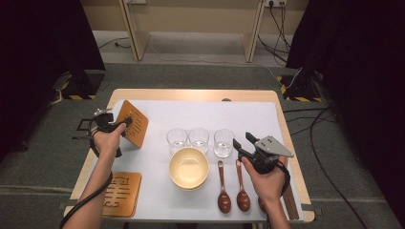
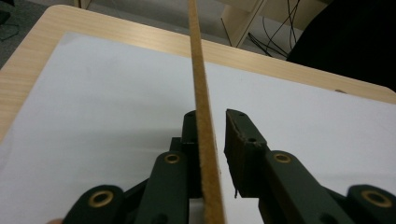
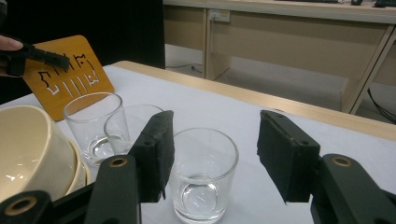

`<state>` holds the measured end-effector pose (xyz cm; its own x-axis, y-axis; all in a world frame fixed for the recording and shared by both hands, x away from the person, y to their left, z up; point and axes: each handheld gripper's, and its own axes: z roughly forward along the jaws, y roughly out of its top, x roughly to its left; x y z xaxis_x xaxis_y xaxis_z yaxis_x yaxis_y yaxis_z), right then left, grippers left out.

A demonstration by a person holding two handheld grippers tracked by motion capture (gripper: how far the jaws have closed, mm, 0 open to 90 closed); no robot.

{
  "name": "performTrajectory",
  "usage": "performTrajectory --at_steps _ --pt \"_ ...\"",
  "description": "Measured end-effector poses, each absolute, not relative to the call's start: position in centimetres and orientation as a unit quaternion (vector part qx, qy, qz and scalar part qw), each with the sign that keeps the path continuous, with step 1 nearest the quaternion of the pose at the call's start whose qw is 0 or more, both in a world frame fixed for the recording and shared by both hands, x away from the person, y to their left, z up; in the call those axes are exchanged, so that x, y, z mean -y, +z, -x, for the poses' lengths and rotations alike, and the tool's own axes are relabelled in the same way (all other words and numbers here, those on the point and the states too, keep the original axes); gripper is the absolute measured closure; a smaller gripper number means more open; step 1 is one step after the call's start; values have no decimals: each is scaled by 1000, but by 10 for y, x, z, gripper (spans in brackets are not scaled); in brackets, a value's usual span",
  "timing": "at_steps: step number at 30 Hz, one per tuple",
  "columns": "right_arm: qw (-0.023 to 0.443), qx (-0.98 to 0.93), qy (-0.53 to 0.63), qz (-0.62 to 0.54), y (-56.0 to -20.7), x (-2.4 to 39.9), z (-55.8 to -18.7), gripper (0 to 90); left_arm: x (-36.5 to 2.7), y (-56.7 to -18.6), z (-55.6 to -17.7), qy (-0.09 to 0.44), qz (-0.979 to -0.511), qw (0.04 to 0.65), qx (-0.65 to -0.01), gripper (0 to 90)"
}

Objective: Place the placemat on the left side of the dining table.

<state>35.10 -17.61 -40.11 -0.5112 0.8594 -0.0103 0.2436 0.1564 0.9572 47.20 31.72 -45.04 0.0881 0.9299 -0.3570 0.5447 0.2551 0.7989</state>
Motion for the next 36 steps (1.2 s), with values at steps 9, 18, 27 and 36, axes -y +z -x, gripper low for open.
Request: performTrajectory --at_steps 9,18,27,36 --pt "296 -701 513 -396 -403 174 -351 461 -341 -456 -469 239 -570 424 -662 569" --pt "293 -705 509 -398 -406 172 -353 461 -357 -476 -469 248 -576 387 -676 481" --pt "291 -708 507 -396 -408 169 -353 461 -366 -479 -465 259 -580 376 -674 482" --pt "289 -710 504 -398 -405 172 -350 555 -370 -475 -439 250 -631 337 -653 745"
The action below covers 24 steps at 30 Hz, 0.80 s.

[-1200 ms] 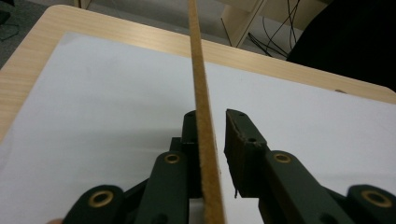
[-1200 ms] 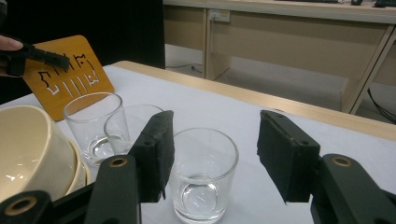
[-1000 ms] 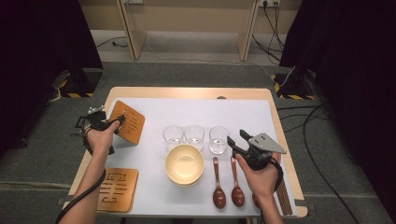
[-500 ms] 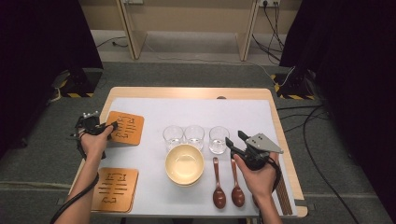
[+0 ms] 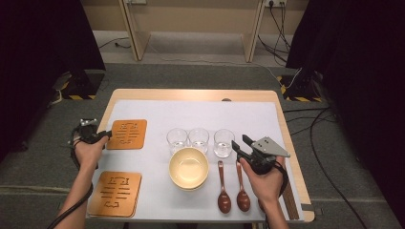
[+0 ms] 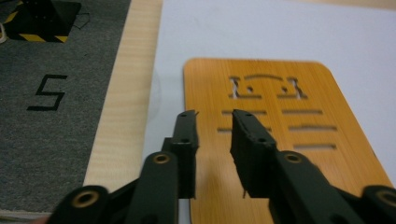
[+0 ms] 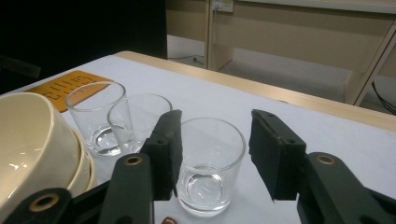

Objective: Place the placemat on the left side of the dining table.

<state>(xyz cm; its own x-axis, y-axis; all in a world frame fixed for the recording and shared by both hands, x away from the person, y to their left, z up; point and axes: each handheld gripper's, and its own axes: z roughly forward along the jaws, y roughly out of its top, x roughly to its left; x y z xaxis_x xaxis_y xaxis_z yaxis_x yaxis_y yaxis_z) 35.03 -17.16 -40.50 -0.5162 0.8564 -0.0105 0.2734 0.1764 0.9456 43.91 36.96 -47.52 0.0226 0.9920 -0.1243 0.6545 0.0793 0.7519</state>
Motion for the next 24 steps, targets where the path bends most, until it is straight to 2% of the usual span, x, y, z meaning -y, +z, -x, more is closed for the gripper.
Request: performTrajectory --at_steps 3,9,24 --pt "288 -708 503 -403 -405 174 -350 563 -368 -478 -429 241 -645 325 -648 813" --pt "292 -705 506 -402 -402 176 -349 554 -361 -482 -419 220 -677 310 -630 885" --pt "288 -705 508 -403 -402 176 -349 542 -357 -484 -419 212 -701 273 -624 893"
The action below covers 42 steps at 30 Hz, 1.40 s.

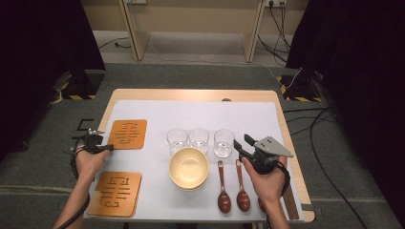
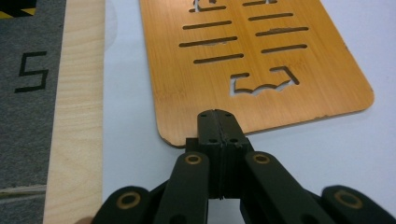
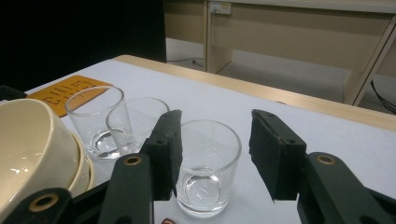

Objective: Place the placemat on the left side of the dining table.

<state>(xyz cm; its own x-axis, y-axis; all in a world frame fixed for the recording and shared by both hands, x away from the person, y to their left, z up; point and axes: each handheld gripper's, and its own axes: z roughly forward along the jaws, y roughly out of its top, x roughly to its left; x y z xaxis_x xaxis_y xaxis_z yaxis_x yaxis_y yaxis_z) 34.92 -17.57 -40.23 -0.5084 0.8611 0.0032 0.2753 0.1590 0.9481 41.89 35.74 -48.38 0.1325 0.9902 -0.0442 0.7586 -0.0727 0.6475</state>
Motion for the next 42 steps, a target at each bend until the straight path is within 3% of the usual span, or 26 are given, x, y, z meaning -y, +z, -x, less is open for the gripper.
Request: performTrajectory --at_steps 21,24,34,42 --pt "287 -705 506 -405 -405 176 -350 535 -365 -488 -419 210 -682 286 -639 884" --pt "287 -704 507 -406 -404 177 -351 527 -365 -486 -416 215 -675 299 -639 828" --pt "280 -696 501 -430 -411 187 -359 474 -358 -472 -408 216 -649 357 -636 513" --pt "285 -698 492 -436 -412 189 -362 465 -349 -468 -408 210 -638 377 -638 400"
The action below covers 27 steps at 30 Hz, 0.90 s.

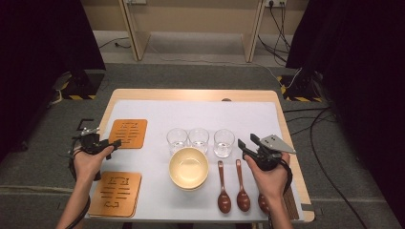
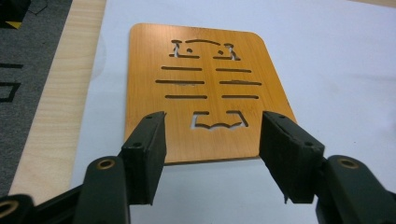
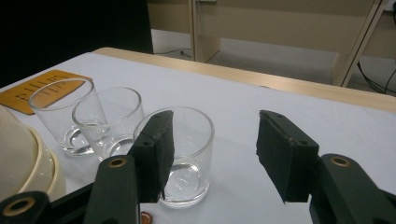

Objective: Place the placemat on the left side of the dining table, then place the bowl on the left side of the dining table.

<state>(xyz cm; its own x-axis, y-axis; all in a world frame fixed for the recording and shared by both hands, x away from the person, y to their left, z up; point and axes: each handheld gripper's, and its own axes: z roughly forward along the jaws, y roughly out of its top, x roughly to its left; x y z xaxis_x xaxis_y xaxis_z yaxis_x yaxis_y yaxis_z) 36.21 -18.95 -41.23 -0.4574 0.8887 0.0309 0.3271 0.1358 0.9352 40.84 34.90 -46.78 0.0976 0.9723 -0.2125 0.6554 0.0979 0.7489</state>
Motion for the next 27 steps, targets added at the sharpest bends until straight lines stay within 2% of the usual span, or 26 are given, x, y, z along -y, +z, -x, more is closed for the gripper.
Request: performTrajectory --at_steps 7,17,27 --pt "282 -698 492 -437 -410 190 -364 472 -343 -460 -403 206 -637 395 -629 370" --pt "285 -707 483 -431 -408 193 -364 528 -331 -448 -395 212 -644 411 -610 370" --pt "291 -709 482 -424 -406 187 -359 530 -313 -437 -380 210 -659 427 -583 372"
